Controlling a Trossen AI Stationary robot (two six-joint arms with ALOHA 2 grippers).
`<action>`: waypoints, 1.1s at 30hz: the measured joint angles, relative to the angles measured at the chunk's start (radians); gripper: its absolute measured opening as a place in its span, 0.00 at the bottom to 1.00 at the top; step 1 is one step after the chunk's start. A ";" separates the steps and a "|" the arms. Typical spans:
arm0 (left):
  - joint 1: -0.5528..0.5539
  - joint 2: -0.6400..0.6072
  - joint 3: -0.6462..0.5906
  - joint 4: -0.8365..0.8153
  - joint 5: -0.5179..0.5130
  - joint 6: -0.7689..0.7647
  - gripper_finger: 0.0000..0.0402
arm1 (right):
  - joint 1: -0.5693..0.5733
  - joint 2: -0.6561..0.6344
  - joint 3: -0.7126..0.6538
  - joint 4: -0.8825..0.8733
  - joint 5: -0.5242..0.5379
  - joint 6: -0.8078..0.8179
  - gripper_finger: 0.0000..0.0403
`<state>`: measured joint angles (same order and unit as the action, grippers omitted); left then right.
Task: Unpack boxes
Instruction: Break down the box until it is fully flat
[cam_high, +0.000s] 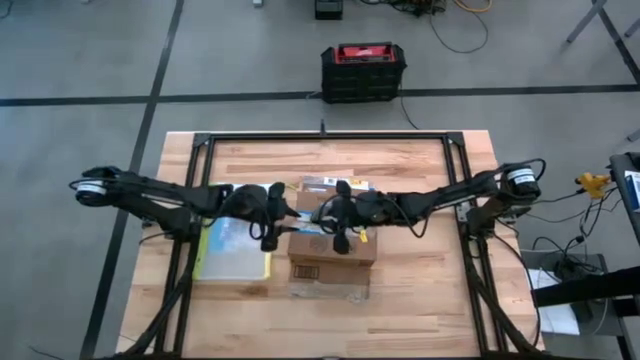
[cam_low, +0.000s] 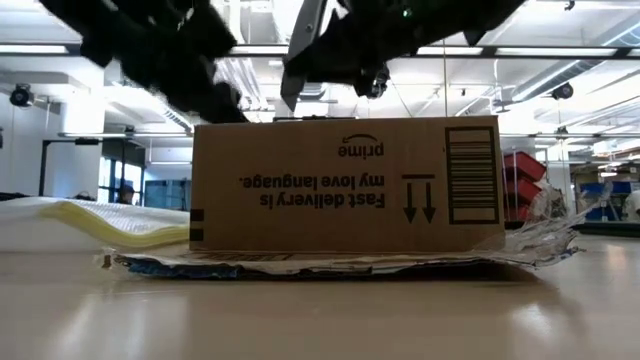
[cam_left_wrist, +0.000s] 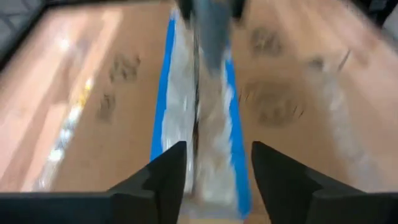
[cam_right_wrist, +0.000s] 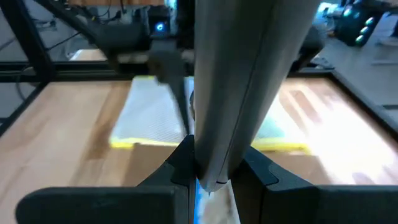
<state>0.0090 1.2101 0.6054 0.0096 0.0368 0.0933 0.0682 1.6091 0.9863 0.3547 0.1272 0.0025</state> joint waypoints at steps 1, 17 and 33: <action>0.003 0.009 -0.008 -0.001 0.001 0.002 0.46 | -0.003 0.011 0.002 0.018 -0.001 -0.002 0.12; 0.001 0.073 -0.081 0.145 0.034 -0.058 0.42 | -0.028 0.136 0.024 0.192 -0.056 -0.040 0.12; 0.000 0.076 -0.084 0.161 0.029 -0.059 0.45 | -0.065 0.235 0.056 0.249 -0.127 -0.017 0.12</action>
<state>0.0093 1.2865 0.5217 0.1710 0.0654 0.0345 0.0036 1.8437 1.0428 0.6041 0.0005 -0.0146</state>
